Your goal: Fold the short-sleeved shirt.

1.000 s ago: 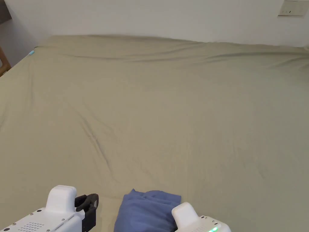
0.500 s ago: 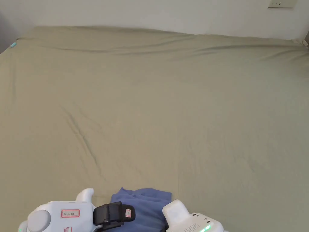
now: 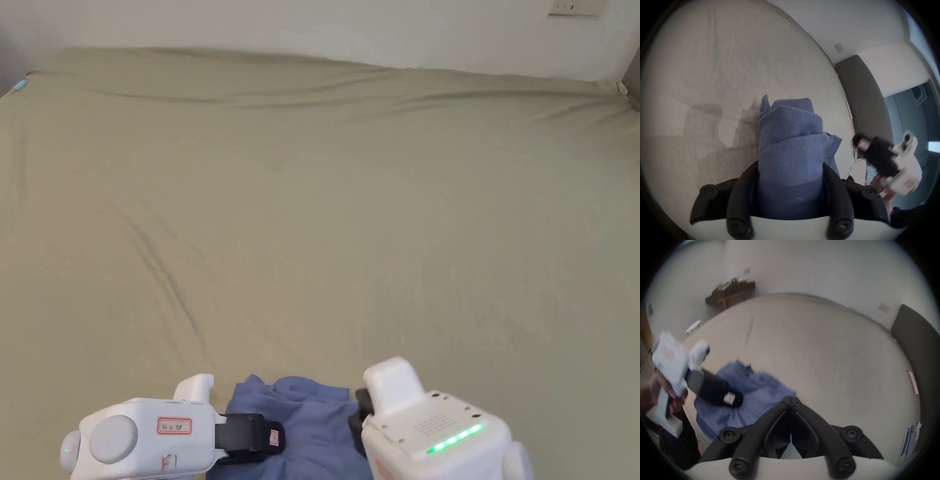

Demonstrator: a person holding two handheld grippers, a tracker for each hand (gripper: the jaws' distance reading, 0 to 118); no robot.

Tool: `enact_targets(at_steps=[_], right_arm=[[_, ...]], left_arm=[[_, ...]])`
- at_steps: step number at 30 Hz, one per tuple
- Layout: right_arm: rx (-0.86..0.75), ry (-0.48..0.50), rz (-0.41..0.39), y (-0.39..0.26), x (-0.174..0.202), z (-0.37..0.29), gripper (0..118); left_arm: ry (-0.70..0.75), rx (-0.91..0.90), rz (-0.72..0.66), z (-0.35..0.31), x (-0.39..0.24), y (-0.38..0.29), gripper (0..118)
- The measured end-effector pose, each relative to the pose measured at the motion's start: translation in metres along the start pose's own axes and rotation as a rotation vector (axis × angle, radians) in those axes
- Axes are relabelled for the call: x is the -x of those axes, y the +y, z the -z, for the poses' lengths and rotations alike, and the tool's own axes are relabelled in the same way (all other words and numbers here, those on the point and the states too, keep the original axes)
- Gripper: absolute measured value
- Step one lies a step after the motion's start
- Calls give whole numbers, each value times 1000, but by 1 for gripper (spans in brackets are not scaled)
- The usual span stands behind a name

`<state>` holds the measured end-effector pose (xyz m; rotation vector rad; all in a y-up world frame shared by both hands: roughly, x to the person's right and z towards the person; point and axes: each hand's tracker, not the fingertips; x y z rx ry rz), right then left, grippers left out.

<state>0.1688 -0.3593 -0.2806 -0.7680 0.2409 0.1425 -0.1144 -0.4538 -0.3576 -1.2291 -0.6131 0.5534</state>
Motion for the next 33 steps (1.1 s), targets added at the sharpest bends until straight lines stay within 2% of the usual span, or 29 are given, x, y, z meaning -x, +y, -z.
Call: enact_targets(at_steps=[3, 6, 13, 16, 22, 25, 33], right_arm=[[-130, -74, 2, 30, 0, -31, 0], [-235, -127, -34, 54, 9, -57, 0], [-360, -179, -38, 83, 35, -81, 0], [-375, -173, -28, 84, 52, -78, 0], [-365, -170, -60, 87, 80, -61, 0], [-349, -158, -66, 92, 92, -51, 0], [-294, -156, -80, 98, 106, -26, 0]], left_arm=[[40, -30, 34, -23, -4, -1, 38], [121, -68, 106, -53, 3, 1, 38], [288, -169, 81, -129, 45, 0, 37], [331, -191, 48, -160, 72, -2, 37], [509, -222, 62, -221, 131, 3, 37], [552, -235, 40, -252, 166, 11, 37], [849, -200, 108, -317, 227, 45, 35]])
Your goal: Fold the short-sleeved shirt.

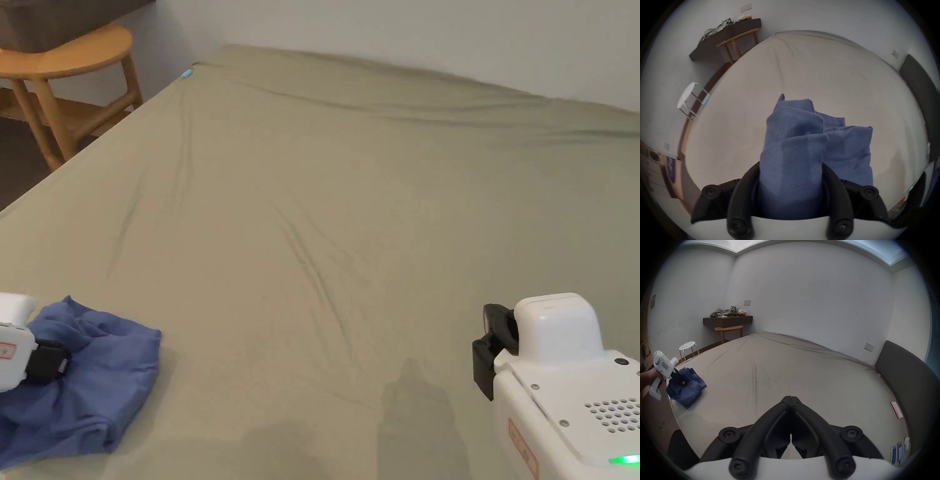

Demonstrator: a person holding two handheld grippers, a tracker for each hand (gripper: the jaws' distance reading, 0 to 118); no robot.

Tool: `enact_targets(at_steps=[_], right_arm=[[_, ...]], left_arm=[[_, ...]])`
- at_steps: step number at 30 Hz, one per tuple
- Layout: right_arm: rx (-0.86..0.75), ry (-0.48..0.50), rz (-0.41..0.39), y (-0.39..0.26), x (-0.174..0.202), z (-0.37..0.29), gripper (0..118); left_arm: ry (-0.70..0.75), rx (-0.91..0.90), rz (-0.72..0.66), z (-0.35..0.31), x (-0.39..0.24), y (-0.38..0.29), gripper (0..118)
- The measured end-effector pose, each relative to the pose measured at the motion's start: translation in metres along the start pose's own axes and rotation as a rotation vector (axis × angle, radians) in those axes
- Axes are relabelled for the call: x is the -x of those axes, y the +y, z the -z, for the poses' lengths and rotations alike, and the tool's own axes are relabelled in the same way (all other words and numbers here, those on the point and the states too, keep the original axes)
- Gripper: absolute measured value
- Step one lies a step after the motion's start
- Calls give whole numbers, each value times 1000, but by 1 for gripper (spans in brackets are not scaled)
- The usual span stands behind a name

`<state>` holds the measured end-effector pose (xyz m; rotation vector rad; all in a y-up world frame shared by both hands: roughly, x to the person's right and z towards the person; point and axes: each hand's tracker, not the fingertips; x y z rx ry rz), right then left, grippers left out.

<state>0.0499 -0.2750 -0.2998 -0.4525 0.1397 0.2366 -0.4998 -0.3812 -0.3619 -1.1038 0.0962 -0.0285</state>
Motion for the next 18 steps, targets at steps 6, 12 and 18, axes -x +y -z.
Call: enact_targets(at_steps=[6, 12, 18], right_arm=[[18, -13, 12, 0, -7, 5, 0], [4, -33, 36, 8, -32, -12, 0], [-134, -100, 22, 41, -67, -56, 0]], left_arm=[[90, 14, 51, 8, 25, 16, 60], [133, -321, -67, -64, 1, 45, 105], [-82, -744, -81, -195, -98, 74, 105]])
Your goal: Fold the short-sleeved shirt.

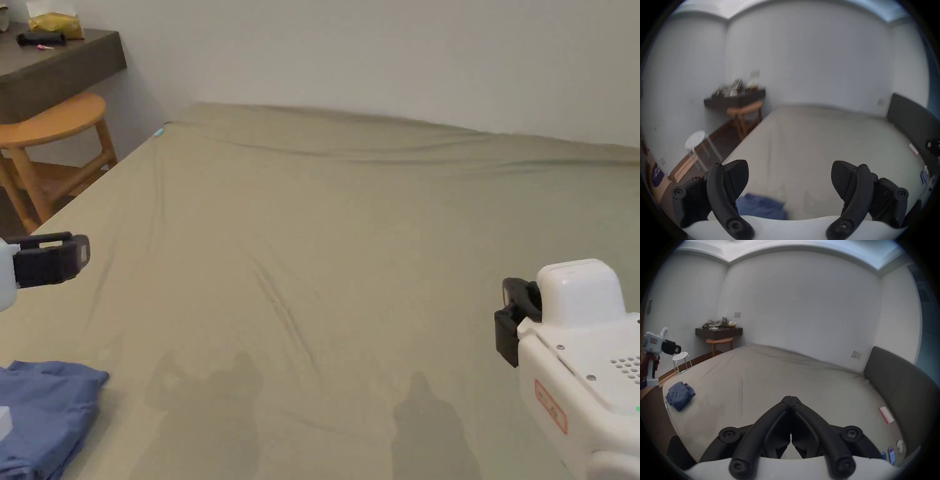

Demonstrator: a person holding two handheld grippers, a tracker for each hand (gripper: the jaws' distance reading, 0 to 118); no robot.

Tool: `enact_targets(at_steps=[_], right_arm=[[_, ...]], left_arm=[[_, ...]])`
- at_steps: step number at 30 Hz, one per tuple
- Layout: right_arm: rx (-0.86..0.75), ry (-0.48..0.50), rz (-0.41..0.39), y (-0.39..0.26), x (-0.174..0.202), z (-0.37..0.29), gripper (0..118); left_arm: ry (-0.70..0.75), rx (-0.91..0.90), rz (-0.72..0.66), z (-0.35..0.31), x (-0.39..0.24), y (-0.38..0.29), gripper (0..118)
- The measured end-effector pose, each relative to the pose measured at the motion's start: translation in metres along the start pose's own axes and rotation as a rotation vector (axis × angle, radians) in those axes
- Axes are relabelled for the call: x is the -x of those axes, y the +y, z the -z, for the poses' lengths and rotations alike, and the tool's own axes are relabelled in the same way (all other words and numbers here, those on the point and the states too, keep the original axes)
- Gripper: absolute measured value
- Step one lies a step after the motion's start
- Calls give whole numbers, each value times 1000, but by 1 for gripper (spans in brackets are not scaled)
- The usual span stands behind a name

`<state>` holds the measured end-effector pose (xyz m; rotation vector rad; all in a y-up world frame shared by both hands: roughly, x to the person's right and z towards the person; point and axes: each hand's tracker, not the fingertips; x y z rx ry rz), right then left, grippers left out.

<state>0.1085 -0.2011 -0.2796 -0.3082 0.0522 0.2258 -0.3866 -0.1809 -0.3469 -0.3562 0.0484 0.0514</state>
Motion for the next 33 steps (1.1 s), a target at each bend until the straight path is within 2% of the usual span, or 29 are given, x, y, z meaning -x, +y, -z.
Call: enact_targets(at_steps=[5, 8, 11, 12, 16, 19, 22, 33], right_arm=[[-150, -61, -29, 37, -31, -47, 0], [-211, -77, -28, 49, -54, -74, 0], [-243, -97, -44, 50, -69, -94, 0], [-253, -105, -46, 49, -72, -100, 0], [-267, -113, -30, 37, -81, -114, 0], [-284, -132, -11, 27, -78, -121, 0], [-288, -157, 1, 17, -78, -124, 0], [-263, -168, 27, 0, -86, -115, 0]], left_arm=[[-87, -313, -32, -66, -107, 32, 104], [-132, -359, -99, -94, -163, 35, 104], [-152, -398, -84, -115, -212, 26, 99], [-158, -415, -72, -122, -226, 22, 92], [-172, -472, -15, -141, -274, 6, 12], [-199, -506, 41, -148, -301, -5, 0], [-258, -430, 130, -145, -323, -10, 0], [-203, -394, 233, -143, -357, -27, 0]])
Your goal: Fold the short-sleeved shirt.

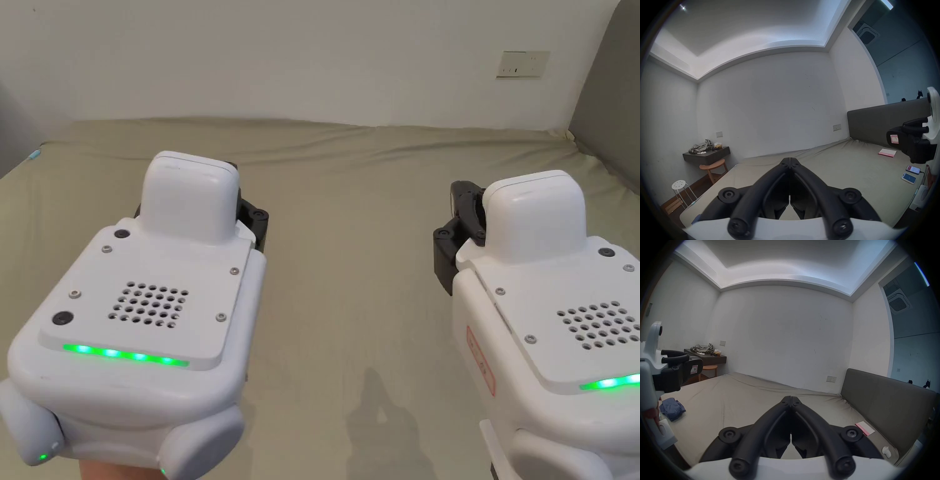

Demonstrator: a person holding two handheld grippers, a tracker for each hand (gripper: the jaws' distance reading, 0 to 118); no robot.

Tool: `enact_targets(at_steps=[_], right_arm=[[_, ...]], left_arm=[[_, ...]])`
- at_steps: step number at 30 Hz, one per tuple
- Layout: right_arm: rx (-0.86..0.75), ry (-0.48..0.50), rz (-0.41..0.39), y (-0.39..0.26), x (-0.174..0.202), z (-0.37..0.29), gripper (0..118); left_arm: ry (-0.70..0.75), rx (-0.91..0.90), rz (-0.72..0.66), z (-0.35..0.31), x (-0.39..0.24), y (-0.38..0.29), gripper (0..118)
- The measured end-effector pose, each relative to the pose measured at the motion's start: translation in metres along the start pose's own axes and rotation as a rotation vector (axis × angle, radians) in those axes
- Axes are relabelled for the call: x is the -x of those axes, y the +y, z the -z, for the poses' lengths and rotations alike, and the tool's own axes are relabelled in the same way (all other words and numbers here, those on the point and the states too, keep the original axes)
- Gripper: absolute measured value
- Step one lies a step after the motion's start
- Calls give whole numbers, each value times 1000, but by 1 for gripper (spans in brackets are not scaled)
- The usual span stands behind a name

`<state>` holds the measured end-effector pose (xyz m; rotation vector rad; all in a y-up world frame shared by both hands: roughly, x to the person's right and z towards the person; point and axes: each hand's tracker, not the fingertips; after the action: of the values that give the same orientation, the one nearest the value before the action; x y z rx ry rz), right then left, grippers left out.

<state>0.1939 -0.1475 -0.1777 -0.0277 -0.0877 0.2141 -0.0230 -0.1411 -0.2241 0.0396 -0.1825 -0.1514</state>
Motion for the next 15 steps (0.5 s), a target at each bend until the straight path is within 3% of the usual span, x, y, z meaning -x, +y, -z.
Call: enact_targets(at_steps=[15], right_arm=[[2, 8, 9, -6, 6, 2, 0]], left_arm=[[23, 4, -35, 0, 7, -6, 0]])
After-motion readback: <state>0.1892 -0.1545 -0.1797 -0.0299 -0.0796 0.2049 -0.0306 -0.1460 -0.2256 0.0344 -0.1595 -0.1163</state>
